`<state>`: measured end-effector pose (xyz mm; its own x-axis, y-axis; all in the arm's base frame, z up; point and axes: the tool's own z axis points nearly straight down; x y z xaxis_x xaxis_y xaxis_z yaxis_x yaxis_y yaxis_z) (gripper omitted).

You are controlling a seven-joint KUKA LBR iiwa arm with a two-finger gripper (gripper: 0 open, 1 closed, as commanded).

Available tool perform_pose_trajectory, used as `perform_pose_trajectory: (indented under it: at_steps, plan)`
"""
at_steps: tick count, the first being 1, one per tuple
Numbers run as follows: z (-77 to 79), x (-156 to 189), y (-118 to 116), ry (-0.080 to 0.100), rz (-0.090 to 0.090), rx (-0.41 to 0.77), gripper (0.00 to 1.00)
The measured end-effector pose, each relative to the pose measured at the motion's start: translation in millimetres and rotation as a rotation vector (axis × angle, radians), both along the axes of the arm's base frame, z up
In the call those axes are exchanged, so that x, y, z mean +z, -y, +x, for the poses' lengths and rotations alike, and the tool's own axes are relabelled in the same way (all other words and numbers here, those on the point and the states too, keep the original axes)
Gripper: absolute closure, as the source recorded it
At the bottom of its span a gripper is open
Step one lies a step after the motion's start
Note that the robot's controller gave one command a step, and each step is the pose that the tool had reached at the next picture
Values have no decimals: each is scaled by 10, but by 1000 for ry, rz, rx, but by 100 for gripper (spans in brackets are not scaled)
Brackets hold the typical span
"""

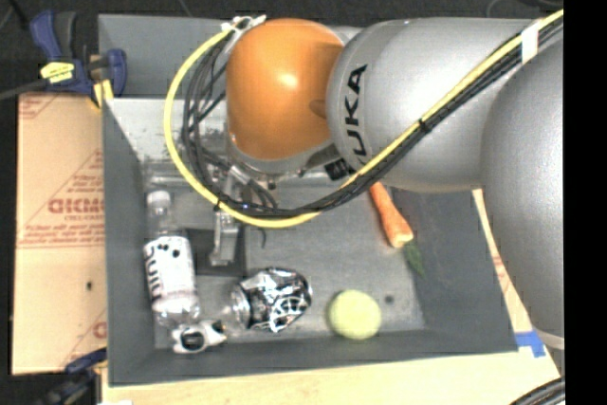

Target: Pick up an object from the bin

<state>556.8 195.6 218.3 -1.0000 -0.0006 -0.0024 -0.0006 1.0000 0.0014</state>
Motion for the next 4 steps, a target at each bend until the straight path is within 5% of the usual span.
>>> perform_pose_trajectory:
  at_steps: [1, 2, 3, 4]
  plan:
    - [7, -242, 124, 7, 2, 63, 0]
    - [-12, -835, 290, 5, 1, 48, 0]
    - [130, -1212, 433, 3, 1, 89, 0]
    - [158, -1299, 477, 5, -1, 246, 0]
